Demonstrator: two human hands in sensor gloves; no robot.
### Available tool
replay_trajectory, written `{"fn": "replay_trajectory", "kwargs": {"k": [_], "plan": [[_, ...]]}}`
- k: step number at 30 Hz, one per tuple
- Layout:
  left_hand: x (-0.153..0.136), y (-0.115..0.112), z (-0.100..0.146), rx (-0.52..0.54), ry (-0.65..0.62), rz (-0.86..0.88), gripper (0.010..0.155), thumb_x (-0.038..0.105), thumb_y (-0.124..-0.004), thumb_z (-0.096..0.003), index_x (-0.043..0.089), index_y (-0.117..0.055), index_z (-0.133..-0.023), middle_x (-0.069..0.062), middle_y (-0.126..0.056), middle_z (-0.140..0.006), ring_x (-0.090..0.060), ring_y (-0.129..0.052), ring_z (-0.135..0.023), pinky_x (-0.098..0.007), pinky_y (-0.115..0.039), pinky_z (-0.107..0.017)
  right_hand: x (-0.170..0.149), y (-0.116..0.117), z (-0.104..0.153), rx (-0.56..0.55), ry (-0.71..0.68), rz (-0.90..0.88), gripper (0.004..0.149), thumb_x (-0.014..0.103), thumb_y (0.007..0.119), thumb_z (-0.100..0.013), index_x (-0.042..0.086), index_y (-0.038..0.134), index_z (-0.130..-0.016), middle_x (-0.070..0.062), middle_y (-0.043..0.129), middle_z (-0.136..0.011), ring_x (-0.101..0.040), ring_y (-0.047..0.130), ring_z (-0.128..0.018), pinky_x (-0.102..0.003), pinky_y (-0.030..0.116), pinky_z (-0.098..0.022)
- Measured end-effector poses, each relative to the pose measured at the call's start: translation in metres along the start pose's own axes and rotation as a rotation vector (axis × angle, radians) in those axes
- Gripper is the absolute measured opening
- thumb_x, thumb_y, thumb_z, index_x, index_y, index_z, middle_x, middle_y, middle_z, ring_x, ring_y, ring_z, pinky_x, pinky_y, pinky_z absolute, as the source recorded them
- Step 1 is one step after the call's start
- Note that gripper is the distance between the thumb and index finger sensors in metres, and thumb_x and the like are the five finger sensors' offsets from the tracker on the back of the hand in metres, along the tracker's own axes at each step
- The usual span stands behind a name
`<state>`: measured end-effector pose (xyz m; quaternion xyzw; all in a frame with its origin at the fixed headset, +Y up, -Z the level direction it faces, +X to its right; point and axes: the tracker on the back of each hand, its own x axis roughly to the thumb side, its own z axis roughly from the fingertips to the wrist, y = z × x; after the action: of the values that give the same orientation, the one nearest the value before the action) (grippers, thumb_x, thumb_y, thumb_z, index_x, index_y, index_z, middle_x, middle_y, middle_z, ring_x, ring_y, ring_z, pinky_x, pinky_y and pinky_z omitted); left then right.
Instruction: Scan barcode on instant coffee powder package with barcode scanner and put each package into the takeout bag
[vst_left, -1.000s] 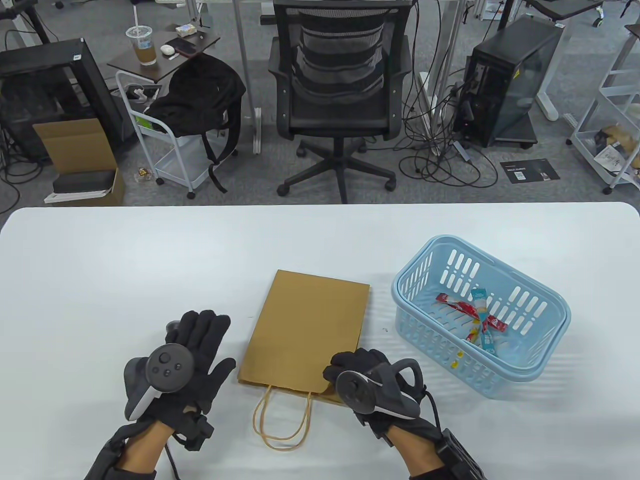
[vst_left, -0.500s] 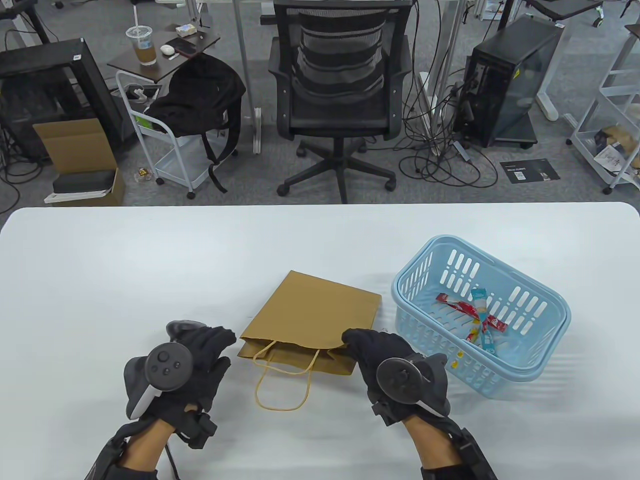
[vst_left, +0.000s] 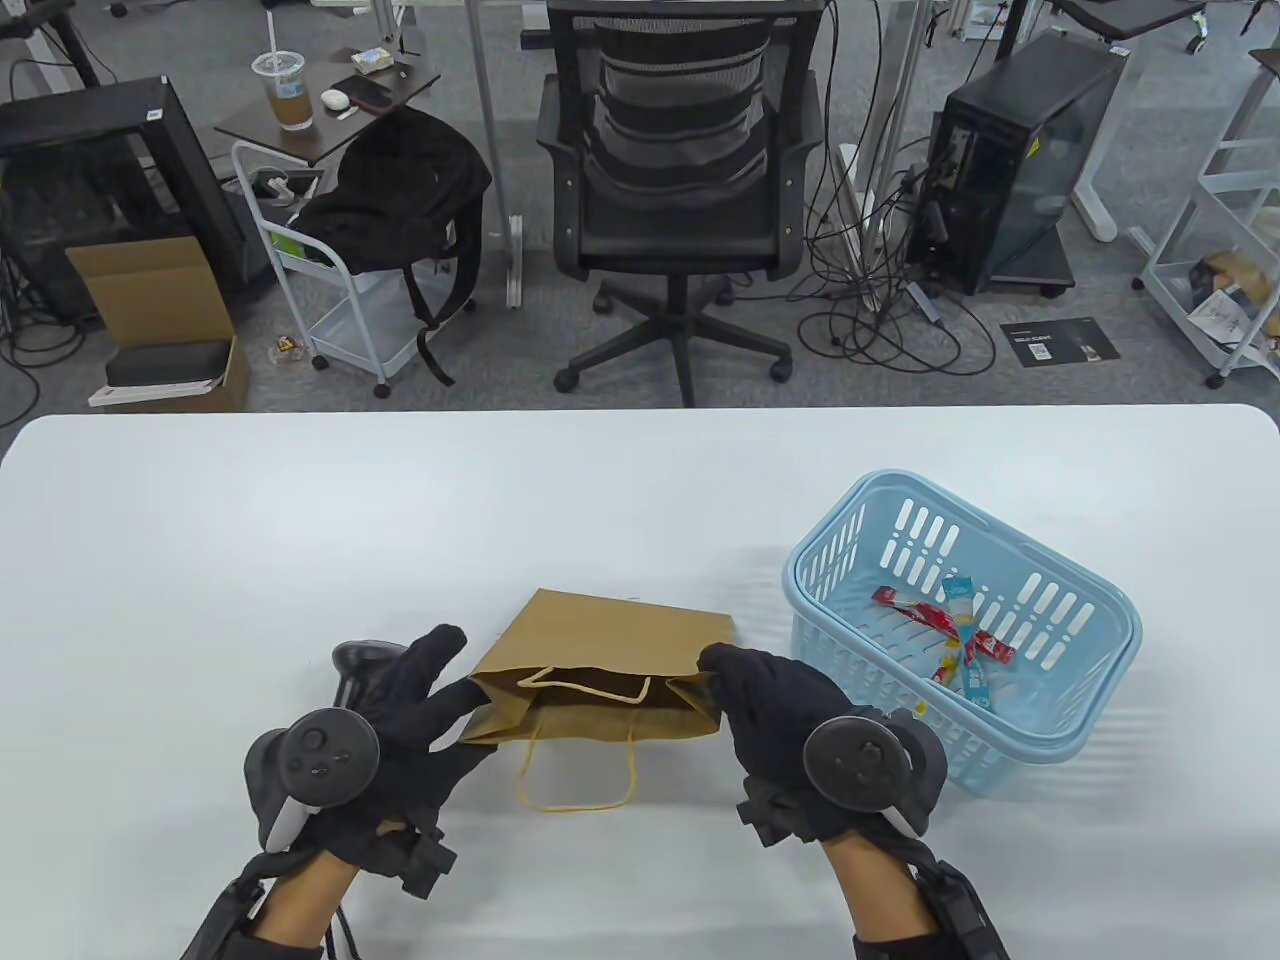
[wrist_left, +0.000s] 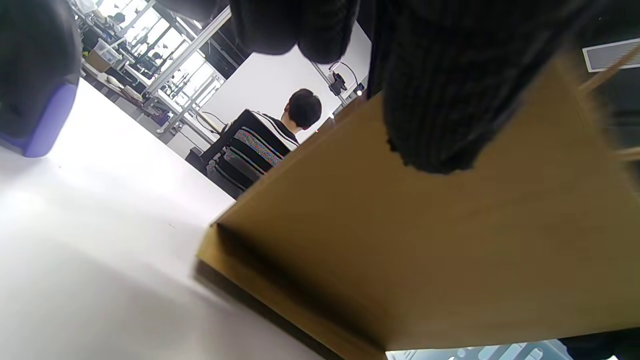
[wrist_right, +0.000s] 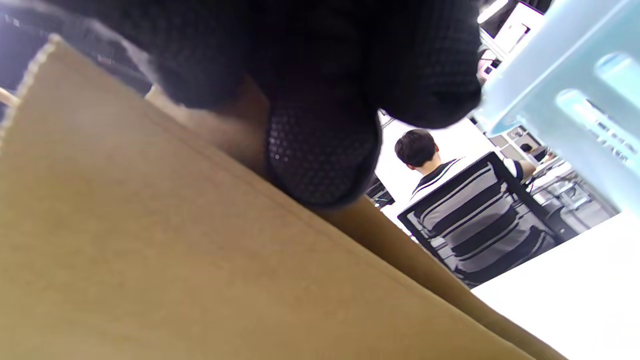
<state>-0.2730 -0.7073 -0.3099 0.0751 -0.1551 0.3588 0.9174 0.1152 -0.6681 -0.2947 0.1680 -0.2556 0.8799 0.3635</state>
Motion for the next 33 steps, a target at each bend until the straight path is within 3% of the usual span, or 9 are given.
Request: {"fn": "replay_trajectory", "kwargs": {"k": [15, 28, 33], "plan": [[-0.014, 0.001, -0.002, -0.002, 0.095, 0.057, 0.052, 0.049, -0.087, -0.0414, 0.041, -0.080, -0.092, 0.010, -0.037, -0.123, -0.025, -0.041, -0.120, -0.053, -0.038, -0.087, -0.002, -0.015, 0.000, -0.043, 0.014, -0.315, 0.039, 0.035, 0.081, -0.043, 0.030, 0.089, -0.081, -0.006, 0.105, -0.068, -0.015, 0.111, -0.041, -0.035, 0.092, -0.039], [-0.012, 0.000, -0.004, -0.016, 0.123, 0.048, 0.054, 0.050, -0.086, -0.0422, 0.041, -0.077, -0.095, 0.009, -0.038, -0.123, -0.026, -0.041, -0.119, -0.053, -0.039, -0.087, -0.007, -0.030, 0.003, -0.170, 0.037, -0.389, 0.039, 0.035, 0.080, -0.043, 0.029, 0.088, -0.081, -0.005, 0.105, -0.065, -0.013, 0.109, -0.038, -0.035, 0.092, -0.039], [-0.013, -0.002, -0.005, -0.038, 0.144, 0.004, 0.062, 0.051, -0.087, -0.0414, 0.043, -0.068, -0.100, 0.008, -0.035, -0.123, -0.027, -0.040, -0.119, -0.053, -0.039, -0.086, -0.011, -0.032, 0.004, -0.223, 0.077, -0.436, 0.039, 0.035, 0.079, -0.043, 0.028, 0.088, -0.081, -0.005, 0.105, -0.064, -0.012, 0.108, -0.035, -0.034, 0.092, -0.039]]}}
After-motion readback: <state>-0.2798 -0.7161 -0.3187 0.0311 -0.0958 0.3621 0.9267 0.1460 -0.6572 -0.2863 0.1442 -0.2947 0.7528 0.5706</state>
